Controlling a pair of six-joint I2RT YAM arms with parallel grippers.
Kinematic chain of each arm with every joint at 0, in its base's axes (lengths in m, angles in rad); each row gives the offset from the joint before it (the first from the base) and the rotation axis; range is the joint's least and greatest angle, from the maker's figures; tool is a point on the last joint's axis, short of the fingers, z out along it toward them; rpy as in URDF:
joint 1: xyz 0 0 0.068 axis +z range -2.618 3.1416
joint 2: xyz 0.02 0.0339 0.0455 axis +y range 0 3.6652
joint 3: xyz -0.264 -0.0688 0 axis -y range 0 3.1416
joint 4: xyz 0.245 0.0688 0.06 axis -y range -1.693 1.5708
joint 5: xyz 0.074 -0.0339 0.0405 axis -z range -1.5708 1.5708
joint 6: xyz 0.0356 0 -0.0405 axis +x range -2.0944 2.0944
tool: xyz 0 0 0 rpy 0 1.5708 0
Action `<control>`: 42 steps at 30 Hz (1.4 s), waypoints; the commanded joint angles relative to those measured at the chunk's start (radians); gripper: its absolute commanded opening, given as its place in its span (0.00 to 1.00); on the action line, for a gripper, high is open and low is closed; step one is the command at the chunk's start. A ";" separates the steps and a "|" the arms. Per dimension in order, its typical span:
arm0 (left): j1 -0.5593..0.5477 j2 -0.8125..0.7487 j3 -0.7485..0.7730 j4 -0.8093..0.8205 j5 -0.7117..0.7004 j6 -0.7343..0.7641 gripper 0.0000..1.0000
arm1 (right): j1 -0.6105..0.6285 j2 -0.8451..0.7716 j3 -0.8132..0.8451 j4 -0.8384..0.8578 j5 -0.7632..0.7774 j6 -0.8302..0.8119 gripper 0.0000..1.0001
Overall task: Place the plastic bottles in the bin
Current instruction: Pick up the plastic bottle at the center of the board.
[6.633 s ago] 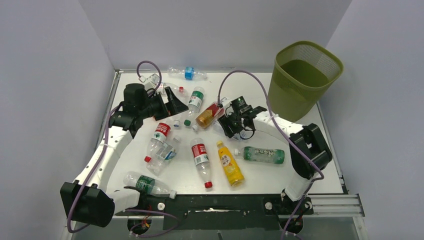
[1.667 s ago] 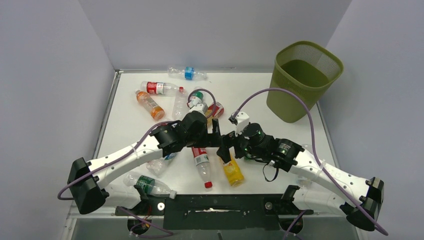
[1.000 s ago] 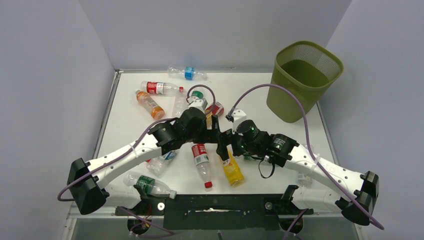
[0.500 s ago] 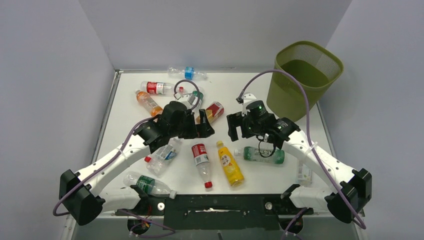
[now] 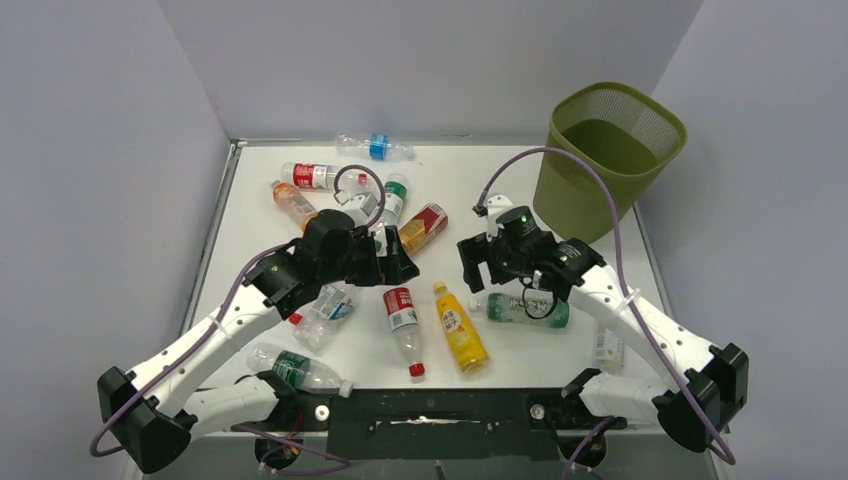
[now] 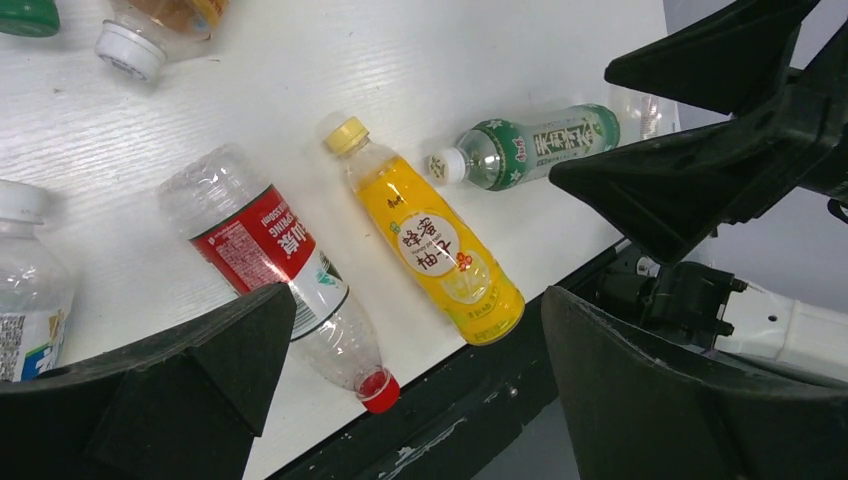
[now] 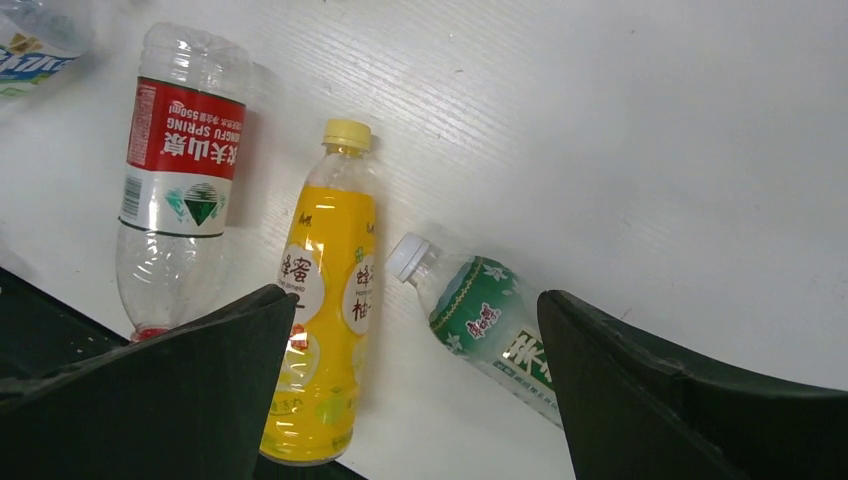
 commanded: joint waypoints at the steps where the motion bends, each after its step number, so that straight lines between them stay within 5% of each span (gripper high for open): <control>1: 0.004 -0.083 -0.025 -0.017 -0.027 -0.009 0.98 | 0.030 -0.088 -0.034 0.050 -0.022 0.056 0.98; 9: 0.001 -0.175 -0.110 0.015 -0.064 -0.094 0.98 | 0.353 -0.084 -0.054 -0.001 0.179 0.406 1.00; 18: 0.000 -0.203 -0.099 -0.036 -0.111 -0.133 0.98 | 0.490 -0.040 -0.084 -0.153 0.314 0.682 0.99; 42: -0.003 -0.178 -0.109 -0.031 -0.084 -0.129 0.98 | 0.495 0.130 -0.257 0.098 0.222 0.697 0.90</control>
